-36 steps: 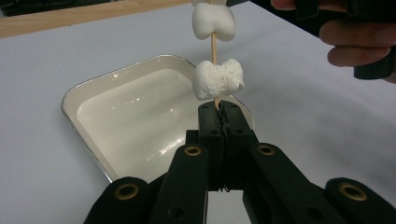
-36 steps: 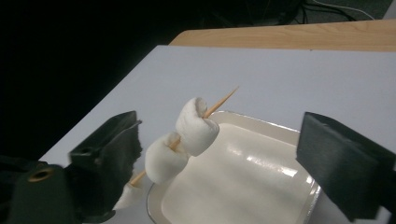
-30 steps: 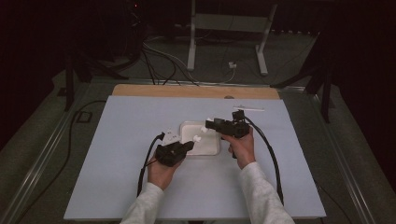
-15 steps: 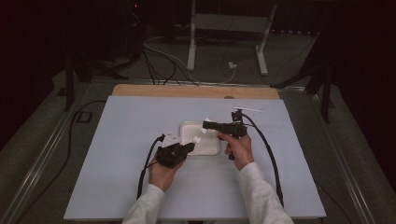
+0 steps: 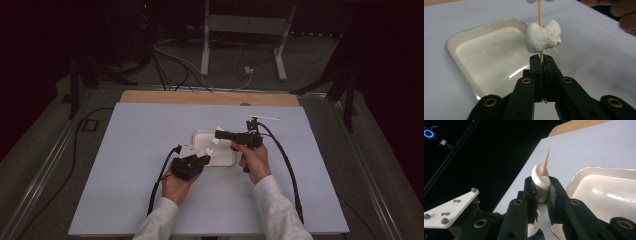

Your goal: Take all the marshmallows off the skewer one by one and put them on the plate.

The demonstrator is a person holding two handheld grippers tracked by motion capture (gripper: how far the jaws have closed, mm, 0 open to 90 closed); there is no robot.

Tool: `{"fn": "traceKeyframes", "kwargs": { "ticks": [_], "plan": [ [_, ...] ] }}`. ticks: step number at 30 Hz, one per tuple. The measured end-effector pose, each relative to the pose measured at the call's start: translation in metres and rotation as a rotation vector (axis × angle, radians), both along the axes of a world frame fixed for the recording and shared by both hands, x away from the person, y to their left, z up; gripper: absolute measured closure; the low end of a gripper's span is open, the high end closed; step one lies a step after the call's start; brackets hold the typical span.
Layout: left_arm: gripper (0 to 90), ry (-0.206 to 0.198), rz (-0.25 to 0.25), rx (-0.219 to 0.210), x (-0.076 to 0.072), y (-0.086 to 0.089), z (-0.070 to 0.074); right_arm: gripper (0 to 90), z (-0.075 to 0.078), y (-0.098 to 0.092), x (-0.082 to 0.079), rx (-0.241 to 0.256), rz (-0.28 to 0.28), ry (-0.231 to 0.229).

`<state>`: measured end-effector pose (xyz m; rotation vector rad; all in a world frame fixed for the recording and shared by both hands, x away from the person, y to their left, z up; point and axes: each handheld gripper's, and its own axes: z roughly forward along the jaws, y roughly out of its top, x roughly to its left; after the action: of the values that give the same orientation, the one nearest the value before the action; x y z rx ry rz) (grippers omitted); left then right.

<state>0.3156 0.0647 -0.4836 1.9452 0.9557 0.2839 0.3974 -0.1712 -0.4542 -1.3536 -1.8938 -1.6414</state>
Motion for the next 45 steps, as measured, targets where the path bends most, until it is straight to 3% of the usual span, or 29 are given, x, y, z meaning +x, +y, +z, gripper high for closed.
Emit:
{"fn": "traceKeyframes", "kwargs": {
  "ticks": [6, 11, 17, 20, 21, 23, 24, 26, 27, 28, 29, 33, 34, 45],
  "plan": [
    [90.0, -0.004, 0.017, 0.056, -0.004, 0.002, 0.003, 80.9, 0.0, 0.002, -0.002, -0.023, -0.016, -0.016],
    [90.0, -0.014, 0.023, 0.063, -0.01, 0.008, 0.002, 81.6, -0.001, 0.005, -0.003, -0.005, -0.039, -0.006],
    [90.0, -0.025, 0.027, 0.104, -0.014, 0.014, 0.002, 81.7, -0.005, 0.008, -0.003, 0.01, -0.063, 0.009],
    [90.0, -0.003, 0.026, 0.187, -0.019, 0.019, -0.008, 83.6, 0.003, -0.016, 0.002, 0.099, -0.196, -0.006],
    [90.0, 0.025, 0.027, 0.175, -0.021, 0.026, -0.017, 83.6, 0.01, -0.027, 0.005, 0.099, -0.211, -0.019],
    [90.0, 0.069, 0.05, 0.151, -0.022, 0.04, -0.03, 83.5, 0.022, -0.045, 0.008, 0.068, -0.199, -0.034],
    [90.0, 0.085, 0.06, 0.135, -0.021, 0.045, -0.031, 83.5, 0.022, -0.045, 0.008, 0.068, -0.199, -0.034],
    [90.0, 0.071, 0.063, 0.118, -0.019, 0.046, -0.026, 83.4, 0.026, -0.056, 0.006, 0.04, -0.204, -0.045],
    [90.0, 0.06, 0.061, 0.117, -0.019, 0.046, -0.024, 83.3, 0.024, -0.058, 0.004, -0.014, -0.194, -0.051],
    [90.0, 0.053, 0.058, 0.13, -0.02, 0.045, -0.023, 83.3, 0.024, -0.058, 0.004, -0.014, -0.194, -0.051],
    [90.0, 0.053, 0.059, 0.136, -0.02, 0.044, -0.023, 83.3, 0.017, -0.054, 0.005, -0.049, -0.175, -0.046],
    [90.0, 0.046, 0.062, 0.128, -0.021, 0.043, -0.022, 83.0, 0.007, -0.042, 0.007, -0.105, -0.146, -0.033],
    [90.0, 0.044, 0.063, 0.124, -0.021, 0.043, -0.021, 82.7, 0.001, -0.033, 0.007, -0.141, -0.126, -0.036],
    [90.0, 0.023, 0.062, 0.119, -0.022, 0.042, -0.018, 80.8, -0.03, -0.002, 0.012, -0.302, -0.085, -0.006]
  ]
}}
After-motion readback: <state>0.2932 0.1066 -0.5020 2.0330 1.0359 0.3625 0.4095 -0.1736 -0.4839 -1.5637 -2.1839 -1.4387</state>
